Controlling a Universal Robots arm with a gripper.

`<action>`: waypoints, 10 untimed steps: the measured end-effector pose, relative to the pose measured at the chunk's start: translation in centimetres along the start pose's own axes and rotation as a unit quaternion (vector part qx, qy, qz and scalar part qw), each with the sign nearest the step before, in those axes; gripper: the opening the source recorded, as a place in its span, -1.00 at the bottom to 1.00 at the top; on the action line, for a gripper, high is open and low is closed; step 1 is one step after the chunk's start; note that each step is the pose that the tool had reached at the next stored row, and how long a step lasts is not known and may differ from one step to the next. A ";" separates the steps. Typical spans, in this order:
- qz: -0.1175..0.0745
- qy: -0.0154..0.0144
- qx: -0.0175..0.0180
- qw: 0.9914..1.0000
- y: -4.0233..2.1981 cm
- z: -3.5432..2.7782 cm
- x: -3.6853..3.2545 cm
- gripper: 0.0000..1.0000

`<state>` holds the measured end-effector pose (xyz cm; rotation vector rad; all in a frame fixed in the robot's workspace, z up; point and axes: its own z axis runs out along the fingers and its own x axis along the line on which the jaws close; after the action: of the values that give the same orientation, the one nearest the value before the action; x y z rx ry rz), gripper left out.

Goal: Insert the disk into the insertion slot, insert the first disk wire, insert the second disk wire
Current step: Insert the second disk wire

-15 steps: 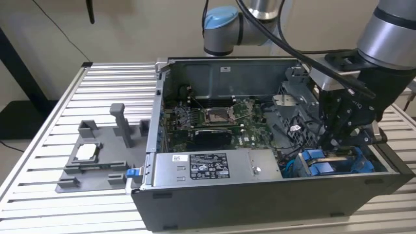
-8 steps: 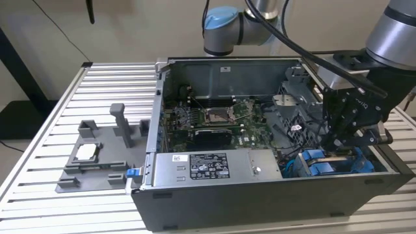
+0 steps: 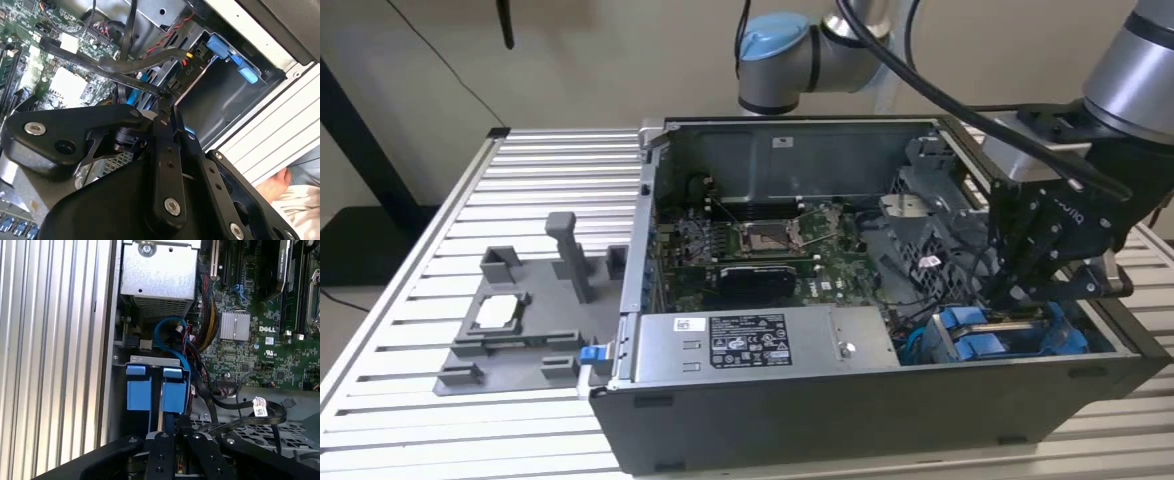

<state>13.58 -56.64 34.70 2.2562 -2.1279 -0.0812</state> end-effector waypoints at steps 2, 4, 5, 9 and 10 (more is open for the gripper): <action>0.005 -0.001 0.000 1.000 -0.01 0.01 0.01 -0.69; 0.012 -0.001 0.000 1.000 -0.01 0.02 0.01 -0.69; 0.013 -0.001 0.000 1.000 -0.01 0.02 0.01 -0.69; 0.013 -0.001 0.000 1.000 -0.10 0.01 0.03 -0.69; 0.013 -0.001 0.000 1.000 -0.16 0.02 0.04 -0.69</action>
<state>13.74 -56.67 34.68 2.2289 -2.1572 -0.0845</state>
